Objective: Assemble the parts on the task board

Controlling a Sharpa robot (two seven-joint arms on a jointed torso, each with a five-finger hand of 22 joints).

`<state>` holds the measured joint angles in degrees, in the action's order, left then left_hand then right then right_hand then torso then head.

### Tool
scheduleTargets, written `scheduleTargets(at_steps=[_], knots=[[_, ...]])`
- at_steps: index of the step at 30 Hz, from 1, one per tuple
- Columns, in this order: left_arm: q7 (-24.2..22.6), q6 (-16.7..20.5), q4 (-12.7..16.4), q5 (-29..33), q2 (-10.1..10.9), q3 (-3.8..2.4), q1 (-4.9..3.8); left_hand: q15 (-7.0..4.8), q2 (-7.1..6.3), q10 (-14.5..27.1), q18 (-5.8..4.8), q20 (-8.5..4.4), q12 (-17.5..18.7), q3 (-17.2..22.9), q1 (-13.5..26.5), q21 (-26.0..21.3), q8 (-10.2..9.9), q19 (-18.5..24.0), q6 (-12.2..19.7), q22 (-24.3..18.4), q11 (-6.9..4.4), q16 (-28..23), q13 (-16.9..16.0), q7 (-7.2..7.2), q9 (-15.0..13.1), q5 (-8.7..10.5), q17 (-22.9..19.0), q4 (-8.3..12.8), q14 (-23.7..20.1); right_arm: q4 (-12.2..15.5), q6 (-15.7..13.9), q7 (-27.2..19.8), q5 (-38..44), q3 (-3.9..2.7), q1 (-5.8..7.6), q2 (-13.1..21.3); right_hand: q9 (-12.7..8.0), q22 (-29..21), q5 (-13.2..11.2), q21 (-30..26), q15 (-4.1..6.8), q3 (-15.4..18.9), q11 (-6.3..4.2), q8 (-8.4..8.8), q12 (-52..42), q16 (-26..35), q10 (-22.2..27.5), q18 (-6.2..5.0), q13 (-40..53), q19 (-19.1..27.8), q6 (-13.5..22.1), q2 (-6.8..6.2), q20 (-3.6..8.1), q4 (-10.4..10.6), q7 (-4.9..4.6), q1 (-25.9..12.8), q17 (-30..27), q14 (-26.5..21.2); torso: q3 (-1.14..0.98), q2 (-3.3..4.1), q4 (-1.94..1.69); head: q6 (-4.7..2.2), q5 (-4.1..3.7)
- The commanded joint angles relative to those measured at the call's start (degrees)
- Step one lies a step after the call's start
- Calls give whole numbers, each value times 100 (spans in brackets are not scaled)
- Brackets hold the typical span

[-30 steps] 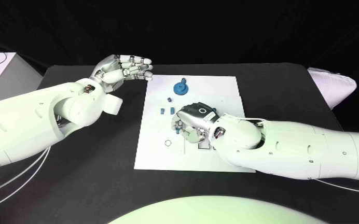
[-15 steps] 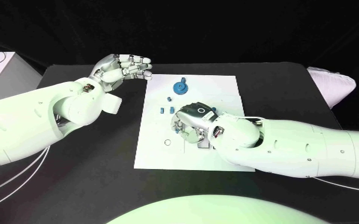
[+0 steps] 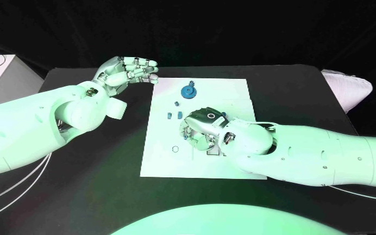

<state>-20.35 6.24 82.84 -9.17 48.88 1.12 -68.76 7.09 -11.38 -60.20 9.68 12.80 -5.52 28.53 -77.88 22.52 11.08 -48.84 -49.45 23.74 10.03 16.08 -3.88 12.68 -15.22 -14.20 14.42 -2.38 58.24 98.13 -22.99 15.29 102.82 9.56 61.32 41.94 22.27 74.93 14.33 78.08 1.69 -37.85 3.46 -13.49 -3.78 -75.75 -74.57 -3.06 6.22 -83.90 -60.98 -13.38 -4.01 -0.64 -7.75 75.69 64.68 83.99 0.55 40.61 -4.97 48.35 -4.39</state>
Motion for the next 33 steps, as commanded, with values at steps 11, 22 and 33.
scheduleTargets(at_steps=[11,22,33], knots=[[-33,-98,-4,33,-14,-4,-2,18,20,48,58,6,-48,-27,-37,-57,35,-67,53,-18,3,-40,-3,63,13,7,15,-6,-41,-4,-146,-83,15,16,-17,18,-31,-390,-110,-795,-200,46,202,237,14,195,840,-185,-242,277,333,-246,-181,27,-125,-85,-376,41,9,0,-5,-19,-11],[-37,-128,-14,42,-21,-3,-2,18,22,51,59,9,-63,-44,-17,-74,40,-78,52,-31,3,-41,-4,65,16,14,22,-26,-33,10,-325,-46,45,16,-17,43,-37,-491,-113,-919,-215,119,216,293,-17,188,990,-209,-250,320,420,-289,-202,19,-122,-83,-408,37,6,3,-6,-30,-27],[-48,-173,-29,44,-20,-2,-2,17,23,51,59,9,-69,-49,-14,-80,43,-82,51,-36,3,-41,-5,65,17,16,25,-31,-30,204,-707,-128,-114,13,-4,294,-37,-529,-110,-967,-214,174,210,315,-45,207,1047,-218,-245,330,453,-296,-204,2,-106,-64,-461,23,8,-7,-8,-63,-42]])
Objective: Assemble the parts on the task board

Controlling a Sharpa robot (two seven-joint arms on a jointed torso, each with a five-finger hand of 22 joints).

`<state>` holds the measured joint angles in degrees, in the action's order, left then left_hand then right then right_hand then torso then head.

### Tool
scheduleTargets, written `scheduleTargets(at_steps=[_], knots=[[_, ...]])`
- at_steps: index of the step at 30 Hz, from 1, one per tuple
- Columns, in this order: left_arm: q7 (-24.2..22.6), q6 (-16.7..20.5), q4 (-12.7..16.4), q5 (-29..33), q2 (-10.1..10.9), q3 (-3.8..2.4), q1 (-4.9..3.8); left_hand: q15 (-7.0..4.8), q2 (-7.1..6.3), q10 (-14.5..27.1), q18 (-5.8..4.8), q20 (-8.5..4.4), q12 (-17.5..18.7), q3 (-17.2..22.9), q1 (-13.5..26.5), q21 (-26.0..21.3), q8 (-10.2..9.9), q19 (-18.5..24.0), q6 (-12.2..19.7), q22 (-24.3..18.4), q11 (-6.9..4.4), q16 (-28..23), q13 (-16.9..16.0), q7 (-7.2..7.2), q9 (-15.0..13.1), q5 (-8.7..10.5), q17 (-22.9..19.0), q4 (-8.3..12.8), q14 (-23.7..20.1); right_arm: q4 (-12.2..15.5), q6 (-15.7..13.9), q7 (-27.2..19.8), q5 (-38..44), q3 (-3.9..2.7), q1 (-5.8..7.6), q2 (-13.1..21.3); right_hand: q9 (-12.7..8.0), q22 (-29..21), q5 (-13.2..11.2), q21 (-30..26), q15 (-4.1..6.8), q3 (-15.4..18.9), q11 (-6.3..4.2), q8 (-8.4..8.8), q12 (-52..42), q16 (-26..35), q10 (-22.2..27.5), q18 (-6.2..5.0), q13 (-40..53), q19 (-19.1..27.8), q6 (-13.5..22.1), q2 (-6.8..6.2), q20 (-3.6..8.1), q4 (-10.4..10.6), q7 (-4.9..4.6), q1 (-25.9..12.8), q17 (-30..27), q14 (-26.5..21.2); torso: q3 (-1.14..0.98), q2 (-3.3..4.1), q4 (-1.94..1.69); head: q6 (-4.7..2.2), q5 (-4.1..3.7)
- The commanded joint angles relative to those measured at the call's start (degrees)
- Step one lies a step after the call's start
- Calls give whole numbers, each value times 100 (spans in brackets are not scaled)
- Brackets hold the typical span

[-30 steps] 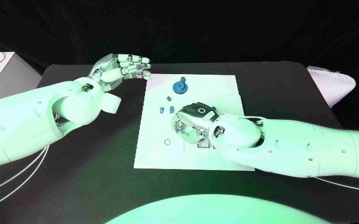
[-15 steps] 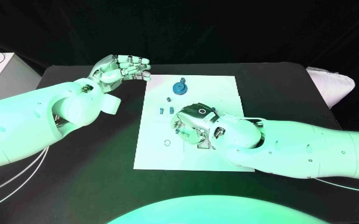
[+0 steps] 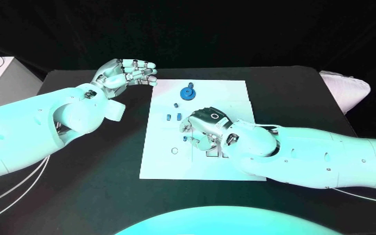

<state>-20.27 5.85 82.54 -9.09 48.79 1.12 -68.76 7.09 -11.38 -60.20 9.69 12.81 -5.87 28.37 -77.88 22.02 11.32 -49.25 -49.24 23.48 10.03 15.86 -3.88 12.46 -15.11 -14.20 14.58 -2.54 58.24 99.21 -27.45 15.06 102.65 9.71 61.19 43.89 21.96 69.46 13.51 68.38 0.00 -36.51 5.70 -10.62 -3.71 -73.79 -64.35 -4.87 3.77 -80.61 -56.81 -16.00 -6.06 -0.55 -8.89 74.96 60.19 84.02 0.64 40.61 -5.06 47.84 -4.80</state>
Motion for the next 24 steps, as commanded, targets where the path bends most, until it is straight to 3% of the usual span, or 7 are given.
scheduleTargets(at_steps=[1,6,13,18,20,22,24], knots=[[-63,-150,-3,35,-13,-3,-2,8,35,12,63,6,-75,-36,-22,-53,47,-56,-9,-28,-23,-26,-11,57,1,16,19,-25,-26,152,-236,-123,-164,-6,30,172,-3,28,-24,12,-41,45,-19,26,-71,17,9,-35,4,-7,30,-26,3,-7,15,13,-27,17,3,-10,-1,-13,-15],[-100,-215,-6,33,-19,-2,-2,-4,41,-41,64,5,-119,-39,-40,-105,99,-83,-81,-66,-58,-70,-9,-6,-6,12,27,-39,-50,369,47,-292,-853,-18,336,643,10,83,-68,65,-12,65,-58,25,-184,-8,-104,-21,20,-57,12,0,25,34,50,-9,-7,21,23,-19,7,-54,-47],[-127,-274,-21,14,-22,2,-3,-25,54,-150,67,-1,-151,-27,-44,-159,165,-117,-185,-106,-106,-111,-9,-71,-15,13,43,-69,-39,509,598,-634,-1648,-34,864,1273,2,335,-301,327,11,319,-95,117,-335,-185,-234,47,44,-212,133,-36,46,174,54,-146,213,93,0,-14,21,-140,-84],[-216,-511,-6,-23,-19,11,-2,-35,18,-152,66,-2,-125,-46,-16,-202,177,-136,-204,-137,-118,-115,2,-110,-8,5,67,-96,-4,483,845,-651,-1555,-42,1020,1500,20,505,-355,497,60,877,-146,151,-378,-277,-186,89,60,-308,137,-42,94,300,102,-212,266,106,0,-7,18,-179,-119],[-237,-552,0,-35,-19,13,-2,-35,15,-149,66,-2,-121,-47,-17,-206,174,-138,-199,-140,-118,-117,3,-114,-6,3,68,-96,-4,442,915,-607,-1437,-43,1041,1530,10,412,-406,384,42,1224,-130,197,-327,-267,-4,65,34,-270,179,11,88,359,111,-125,216,88,5,3,10,-191,-119],[-248,-586,0,-44,-21,14,-2,-35,16,-146,67,-2,-117,-44,-22,-211,172,-141,-195,-144,-119,-120,3,-122,-4,0,71,-95,-5,379,1000,-543,-1295,-43,1050,1547,-18,292,-535,215,20,2447,-99,303,-399,-305,217,37,47,-246,194,380,53,690,159,416,182,79,3,2,2,-197,-129],[-252,-608,0,-50,-20,14,-1,-36,16,-146,67,-2,-116,-43,-24,-212,172,-142,-194,-145,-120,-121,4,-122,-3,0,71,-95,-5,297,1097,-478,-1151,-40,1045,1549,-39,249,-589,152,15,2834,-94,355,-455,-348,290,25,44,-248,197,422,59,935,198,618,208,85,-1,-2,-2,-195,-133]])
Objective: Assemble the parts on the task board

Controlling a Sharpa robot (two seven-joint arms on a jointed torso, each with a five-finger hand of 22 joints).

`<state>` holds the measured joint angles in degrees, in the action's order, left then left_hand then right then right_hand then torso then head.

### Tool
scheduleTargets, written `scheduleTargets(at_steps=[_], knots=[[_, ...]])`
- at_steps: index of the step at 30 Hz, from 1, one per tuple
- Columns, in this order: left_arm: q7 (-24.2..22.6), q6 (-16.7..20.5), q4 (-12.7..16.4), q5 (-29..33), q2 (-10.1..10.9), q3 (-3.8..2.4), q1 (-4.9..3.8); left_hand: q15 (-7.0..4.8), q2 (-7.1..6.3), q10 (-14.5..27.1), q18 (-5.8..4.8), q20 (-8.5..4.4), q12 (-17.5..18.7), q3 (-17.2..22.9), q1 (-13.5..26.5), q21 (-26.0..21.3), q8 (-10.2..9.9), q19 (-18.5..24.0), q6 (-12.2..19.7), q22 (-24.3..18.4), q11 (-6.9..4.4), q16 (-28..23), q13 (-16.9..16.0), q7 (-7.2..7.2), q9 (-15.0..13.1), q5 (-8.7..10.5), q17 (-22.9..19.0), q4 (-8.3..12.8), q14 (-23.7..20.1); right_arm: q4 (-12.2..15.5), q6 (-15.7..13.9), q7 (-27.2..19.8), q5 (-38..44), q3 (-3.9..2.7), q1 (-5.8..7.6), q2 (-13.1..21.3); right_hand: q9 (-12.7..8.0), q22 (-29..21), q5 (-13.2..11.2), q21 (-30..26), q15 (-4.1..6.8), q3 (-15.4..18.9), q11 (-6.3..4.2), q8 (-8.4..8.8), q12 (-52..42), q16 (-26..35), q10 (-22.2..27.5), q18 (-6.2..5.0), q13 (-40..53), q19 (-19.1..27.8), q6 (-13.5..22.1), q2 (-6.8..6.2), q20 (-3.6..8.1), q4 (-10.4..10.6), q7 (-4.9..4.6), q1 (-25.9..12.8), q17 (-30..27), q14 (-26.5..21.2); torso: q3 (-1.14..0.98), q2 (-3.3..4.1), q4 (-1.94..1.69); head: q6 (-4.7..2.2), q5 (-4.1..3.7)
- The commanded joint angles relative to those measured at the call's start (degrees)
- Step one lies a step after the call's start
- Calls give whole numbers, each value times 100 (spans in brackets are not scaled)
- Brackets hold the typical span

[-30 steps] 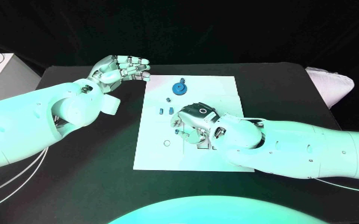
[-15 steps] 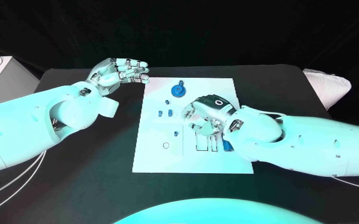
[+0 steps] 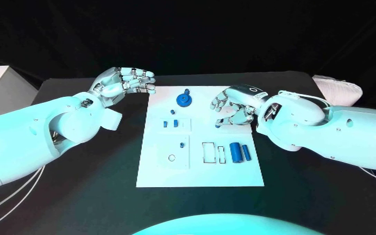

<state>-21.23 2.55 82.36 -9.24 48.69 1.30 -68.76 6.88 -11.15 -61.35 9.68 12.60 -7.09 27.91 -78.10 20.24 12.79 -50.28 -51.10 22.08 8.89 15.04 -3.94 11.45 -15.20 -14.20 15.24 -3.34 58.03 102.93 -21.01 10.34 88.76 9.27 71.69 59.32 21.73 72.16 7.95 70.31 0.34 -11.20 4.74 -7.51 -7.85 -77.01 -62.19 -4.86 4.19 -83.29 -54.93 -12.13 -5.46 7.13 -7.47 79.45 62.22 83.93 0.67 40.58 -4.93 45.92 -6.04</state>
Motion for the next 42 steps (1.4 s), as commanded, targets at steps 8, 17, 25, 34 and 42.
scheduleTargets(at_steps=[8,17,25,34,42], knots=[[-142,-225,19,-47,6,-3,-1,-17,9,-17,69,14,23,19,-24,-46,21,-53,-1,-14,-5,-43,13,-24,12,-6,14,-10,21,-216,690,134,528,15,-105,-37,-38,-65,-19,-131,-37,919,22,131,-169,-60,231,13,-8,11,3,81,-14,826,93,689,-43,79,-5,14,-11,6,51],[-125,-180,23,-50,17,-3,-1,-19,24,-10,70,11,33,30,-37,-52,24,-65,-7,-19,-5,-45,14,-20,15,-7,21,-10,28,-316,755,263,713,21,-197,-161,-24,-13,101,-88,-8,871,-16,102,-300,-79,97,24,7,-19,-121,188,8,936,25,917,-52,80,-5,9,-12,43,35],[-112,-156,24,-53,15,-3,-1,-20,34,-8,71,9,37,34,-41,-55,28,-73,-14,-22,-5,-45,14,-9,15,-6,25,-12,33,-379,580,329,750,24,-288,-292,-32,117,41,40,28,484,-50,53,-377,-116,-196,56,-11,-78,-369,399,44,953,-6,1060,-43,92,-10,7,-15,58,28],[-94,-139,24,-59,22,-3,-1,-20,45,-9,71,8,39,39,-42,-58,30,-80,-19,-24,-2,-46,14,1,16,-6,29,-16,36,-398,338,371,733,24,-323,-373,-35,329,202,254,89,-433,-121,-14,-223,-184,-663,101,-24,-151,-719,372,96,953,43,863,-4,110,-5,10,-14,75,15],[-75,-139,26,-67,32,-3,-1,-20,51,-9,71,6,41,43,-45,-59,31,-84,-21,-25,-1,-47,13,4,17,-6,31,-17,38,-387,24,535,712,24,-344,-410,19,461,352,384,113,-1000,-158,-77,-84,-246,-894,128,-1,-189,-837,198,124,924,65,685,66,127,-2,8,-12,100,12]])
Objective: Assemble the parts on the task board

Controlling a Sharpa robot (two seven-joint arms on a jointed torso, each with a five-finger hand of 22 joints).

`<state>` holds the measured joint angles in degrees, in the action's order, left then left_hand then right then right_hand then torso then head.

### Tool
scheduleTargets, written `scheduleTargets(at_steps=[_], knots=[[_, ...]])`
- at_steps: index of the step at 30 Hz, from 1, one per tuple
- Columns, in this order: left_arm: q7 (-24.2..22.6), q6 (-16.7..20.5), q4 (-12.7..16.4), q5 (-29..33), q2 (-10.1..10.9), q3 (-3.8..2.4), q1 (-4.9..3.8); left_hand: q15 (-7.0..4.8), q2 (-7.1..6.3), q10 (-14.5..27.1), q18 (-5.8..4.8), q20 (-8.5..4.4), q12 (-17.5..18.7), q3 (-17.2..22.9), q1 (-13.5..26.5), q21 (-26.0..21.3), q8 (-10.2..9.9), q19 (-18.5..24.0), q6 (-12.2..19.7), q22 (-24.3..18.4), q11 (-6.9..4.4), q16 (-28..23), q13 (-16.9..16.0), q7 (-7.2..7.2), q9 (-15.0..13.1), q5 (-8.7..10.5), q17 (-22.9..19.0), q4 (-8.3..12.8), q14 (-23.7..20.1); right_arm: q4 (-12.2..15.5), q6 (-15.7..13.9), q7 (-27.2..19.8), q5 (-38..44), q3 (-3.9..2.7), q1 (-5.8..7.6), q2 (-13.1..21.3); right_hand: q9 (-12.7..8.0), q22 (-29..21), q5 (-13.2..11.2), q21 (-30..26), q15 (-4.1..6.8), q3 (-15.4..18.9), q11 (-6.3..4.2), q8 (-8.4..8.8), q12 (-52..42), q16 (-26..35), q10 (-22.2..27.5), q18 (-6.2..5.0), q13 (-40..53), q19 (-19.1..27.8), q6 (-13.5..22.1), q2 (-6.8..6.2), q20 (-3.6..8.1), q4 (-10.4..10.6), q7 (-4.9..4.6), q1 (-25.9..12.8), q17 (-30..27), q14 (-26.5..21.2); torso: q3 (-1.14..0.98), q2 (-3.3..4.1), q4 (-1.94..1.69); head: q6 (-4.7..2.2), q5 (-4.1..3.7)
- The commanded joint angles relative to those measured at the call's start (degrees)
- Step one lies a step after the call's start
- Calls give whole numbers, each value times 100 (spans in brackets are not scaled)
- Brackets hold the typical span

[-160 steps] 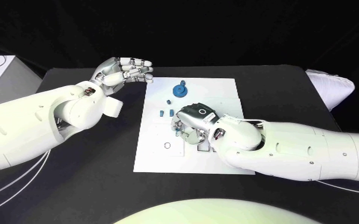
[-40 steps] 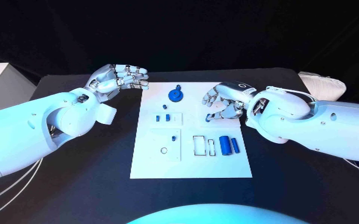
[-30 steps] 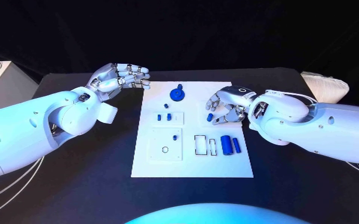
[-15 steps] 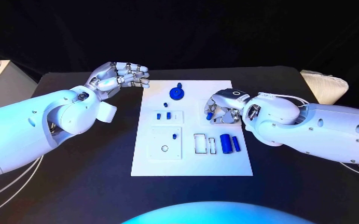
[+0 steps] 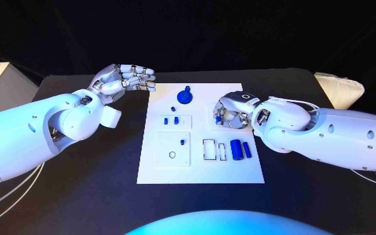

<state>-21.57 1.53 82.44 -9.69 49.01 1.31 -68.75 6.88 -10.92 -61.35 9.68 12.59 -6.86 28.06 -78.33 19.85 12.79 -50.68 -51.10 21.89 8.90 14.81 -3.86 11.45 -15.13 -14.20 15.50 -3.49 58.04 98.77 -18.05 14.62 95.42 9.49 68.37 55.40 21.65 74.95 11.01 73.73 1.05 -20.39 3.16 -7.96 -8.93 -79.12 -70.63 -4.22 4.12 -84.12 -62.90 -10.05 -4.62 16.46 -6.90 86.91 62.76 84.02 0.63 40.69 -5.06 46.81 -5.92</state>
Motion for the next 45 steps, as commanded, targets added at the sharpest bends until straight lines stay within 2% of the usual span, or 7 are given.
scheduleTargets(at_steps=[1,6,13,21,27,38,45], knots=[[-39,-37,18,-23,1,-4,-2,-21,29,-9,71,7,17,27,-23,-21,31,-43,-22,-6,-1,-24,6,4,9,-6,5,-2,37,30,-305,129,24,2,-13,-19,31,196,58,58,43,-109,-2,-37,30,-42,-59,67,7,-111,-46,-10,42,-12,11,-65,25,120,2,-2,-1,8,1],[-26,-30,17,-28,10,-4,-2,-21,34,-6,71,6,20,31,-29,-22,32,-48,-24,-8,1,-26,6,7,11,-6,8,0,39,55,-448,199,-242,2,-18,3,138,329,19,202,92,-497,-60,-162,53,-71,-260,96,49,-153,-154,30,78,-141,64,0,54,126,1,-10,3,4,10],[-19,-25,-1,-30,11,-3,-2,-20,38,-4,71,4,23,36,-38,-24,33,-52,-25,-9,2,-27,7,9,12,-7,10,3,40,248,-681,159,-750,-12,12,130,370,452,97,325,114,-987,-87,-356,138,-92,-462,123,123,-178,-138,-57,109,-482,57,-63,69,125,-3,-16,11,-24,25],[-14,-25,-29,-29,-15,-3,-2,-21,42,-2,70,1,27,42,-50,-26,33,-58,-28,-10,3,-30,7,13,13,-7,13,10,41,611,-833,74,-1028,-39,214,264,473,439,65,292,105,-1042,-80,-425,217,-87,-470,115,153,-161,-95,-178,102,-553,65,-310,45,117,0,-17,12,-49,24],[-1,-19,-36,-26,-31,-2,0,-13,21,1,66,-3,36,33,-47,-36,13,-73,3,-17,31,-37,6,78,29,-4,25,11,46,804,-867,25,-1041,-44,251,163,482,428,62,277,106,-1042,-80,-429,227,-77,-470,112,157,-155,-88,-190,101,-557,68,-341,19,111,-5,-6,6,-52,72],[-3,-5,-29,-12,-55,3,12,-11,21,1,66,-3,37,32,-47,-37,11,-74,5,-17,33,-38,6,82,31,-4,26,10,47,787,-933,75,-263,-15,-66,-480,489,420,60,265,108,-1052,-85,-432,238,-75,-466,109,159,-150,-80,-200,102,-578,70,-344,13,109,3,-5,-4,-14,165],[4,1,-24,-6,-80,6,14,-11,21,1,66,-3,37,32,-47,-37,11,-74,5,-17,33,-38,6,82,31,-4,26,10,47,709,-911,72,99,0,-228,-890,496,418,51,260,110,-1066,-84,-433,251,-72,-460,108,162,-148,-72,-210,103,-605,67,-343,9,107,9,-5,1,52,259]])
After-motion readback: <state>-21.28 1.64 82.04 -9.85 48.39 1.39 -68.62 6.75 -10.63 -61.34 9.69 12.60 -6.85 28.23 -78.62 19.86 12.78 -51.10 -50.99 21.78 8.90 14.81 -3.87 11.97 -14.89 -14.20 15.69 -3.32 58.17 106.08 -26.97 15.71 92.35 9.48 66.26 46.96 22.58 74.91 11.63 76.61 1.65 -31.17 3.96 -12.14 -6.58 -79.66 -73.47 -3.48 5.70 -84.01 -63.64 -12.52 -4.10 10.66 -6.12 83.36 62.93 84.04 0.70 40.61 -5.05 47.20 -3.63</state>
